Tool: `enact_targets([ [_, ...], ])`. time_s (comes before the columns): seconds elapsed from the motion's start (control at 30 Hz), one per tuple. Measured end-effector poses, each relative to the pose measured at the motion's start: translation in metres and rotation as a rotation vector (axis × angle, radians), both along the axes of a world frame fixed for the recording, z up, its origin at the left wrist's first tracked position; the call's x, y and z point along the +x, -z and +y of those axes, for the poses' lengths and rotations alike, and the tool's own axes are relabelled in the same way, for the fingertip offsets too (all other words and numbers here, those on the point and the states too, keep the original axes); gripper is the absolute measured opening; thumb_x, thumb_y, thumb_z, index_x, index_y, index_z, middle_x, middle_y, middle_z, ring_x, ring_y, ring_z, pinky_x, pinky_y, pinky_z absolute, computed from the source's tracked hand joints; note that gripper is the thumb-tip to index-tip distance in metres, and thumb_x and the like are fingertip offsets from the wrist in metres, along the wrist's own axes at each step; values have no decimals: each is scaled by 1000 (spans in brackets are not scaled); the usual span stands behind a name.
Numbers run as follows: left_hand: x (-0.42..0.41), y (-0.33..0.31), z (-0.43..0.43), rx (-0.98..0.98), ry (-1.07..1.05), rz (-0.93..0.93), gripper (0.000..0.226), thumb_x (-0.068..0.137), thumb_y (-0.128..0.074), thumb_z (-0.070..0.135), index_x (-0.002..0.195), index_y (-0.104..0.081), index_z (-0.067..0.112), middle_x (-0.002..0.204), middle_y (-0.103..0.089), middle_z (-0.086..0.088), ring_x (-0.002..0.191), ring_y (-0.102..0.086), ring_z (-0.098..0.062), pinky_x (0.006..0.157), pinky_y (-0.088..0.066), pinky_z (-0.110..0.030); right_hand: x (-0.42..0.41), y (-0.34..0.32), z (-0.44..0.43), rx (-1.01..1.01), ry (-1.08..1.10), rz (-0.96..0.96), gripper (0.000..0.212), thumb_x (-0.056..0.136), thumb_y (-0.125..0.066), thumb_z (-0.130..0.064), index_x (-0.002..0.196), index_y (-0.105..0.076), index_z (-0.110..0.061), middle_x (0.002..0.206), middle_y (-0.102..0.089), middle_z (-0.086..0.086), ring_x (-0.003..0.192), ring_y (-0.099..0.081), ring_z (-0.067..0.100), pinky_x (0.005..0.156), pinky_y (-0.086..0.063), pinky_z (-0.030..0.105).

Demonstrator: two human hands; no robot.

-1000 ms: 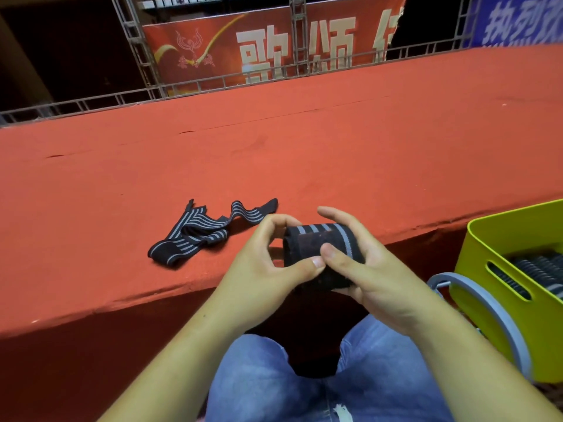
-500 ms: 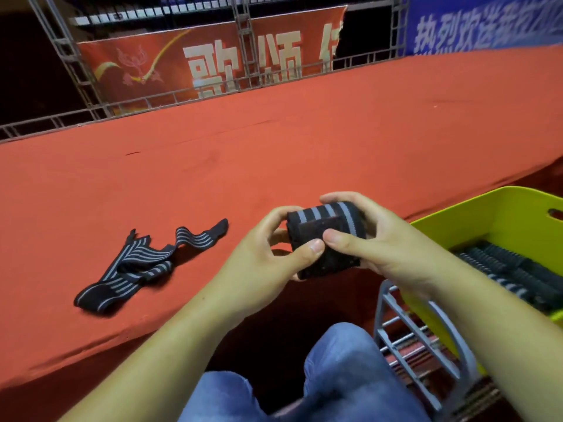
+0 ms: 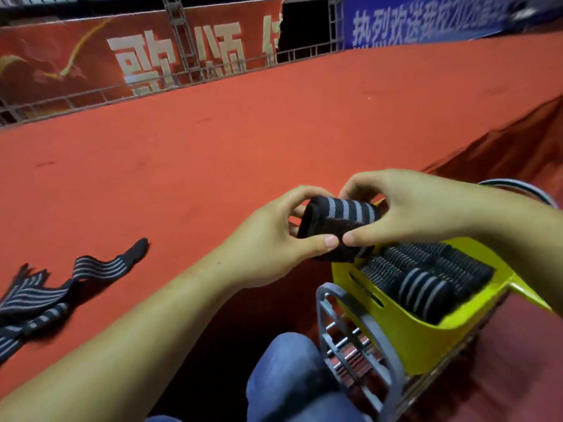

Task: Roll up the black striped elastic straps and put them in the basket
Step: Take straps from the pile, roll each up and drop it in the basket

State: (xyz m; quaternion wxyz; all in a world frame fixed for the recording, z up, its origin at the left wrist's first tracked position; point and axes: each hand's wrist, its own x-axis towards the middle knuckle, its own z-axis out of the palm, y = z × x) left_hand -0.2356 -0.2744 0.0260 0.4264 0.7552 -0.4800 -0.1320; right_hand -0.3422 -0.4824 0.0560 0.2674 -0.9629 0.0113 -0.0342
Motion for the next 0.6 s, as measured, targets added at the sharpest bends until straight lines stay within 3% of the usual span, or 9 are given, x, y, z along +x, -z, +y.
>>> enact_targets([
  [0.13,8,13,-40,94,85,-51,47,87,-82,28,126,-57,37,111,-70,5,97,-72,-14,88,-59,-32,-4,4,-26,-247,8,139,44,70,-75,-64,105,-62,-40,94,-72,-17,87,-67,3,85,-56,37],
  [0.27,15,33,-78,202,133,-52,53,80,-84,44,122,-52,42,113,-71,4,99,-73,-16,92,-58,-47,-4,17,-47,-339,50,260,41,74,-78,-62,98,-67,-30,83,-70,-10,79,-64,8,77,-56,36],
  [0.43,21,58,-115,381,157,-117,62,84,-80,52,136,-47,40,106,-73,13,99,-68,-3,96,-54,-36,-4,45,-70,-343,151,490,50,74,-79,-66,90,-70,-18,82,-71,-2,82,-67,20,74,-55,37],
  [0.6,21,78,-118,310,61,-272,34,98,-66,42,130,-57,36,106,-74,15,98,-68,-8,92,-52,-34,1,83,-72,-316,194,715,50,76,-82,-60,87,-73,-12,88,-75,5,87,-73,27,76,-59,35],
])
